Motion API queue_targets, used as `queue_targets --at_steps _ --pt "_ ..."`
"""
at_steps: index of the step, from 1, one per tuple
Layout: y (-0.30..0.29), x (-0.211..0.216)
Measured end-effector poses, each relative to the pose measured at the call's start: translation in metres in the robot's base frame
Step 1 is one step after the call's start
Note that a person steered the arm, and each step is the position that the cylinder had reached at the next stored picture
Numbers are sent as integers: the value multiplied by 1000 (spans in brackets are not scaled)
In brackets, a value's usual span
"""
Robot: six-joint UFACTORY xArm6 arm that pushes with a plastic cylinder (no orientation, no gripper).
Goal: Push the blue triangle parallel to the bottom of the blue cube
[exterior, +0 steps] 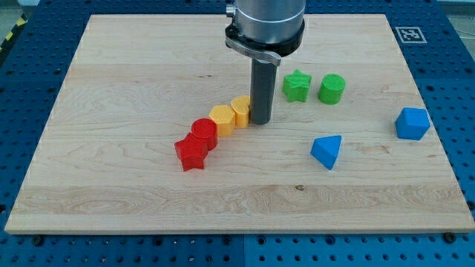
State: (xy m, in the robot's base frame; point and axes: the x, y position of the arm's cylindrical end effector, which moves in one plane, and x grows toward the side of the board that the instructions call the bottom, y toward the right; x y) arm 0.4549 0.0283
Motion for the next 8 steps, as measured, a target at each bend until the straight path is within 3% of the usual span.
queue_targets --at_steps 2,4,5,8 --pt "29 26" --pt "115 52" --pt "121 52" --pt "64 113"
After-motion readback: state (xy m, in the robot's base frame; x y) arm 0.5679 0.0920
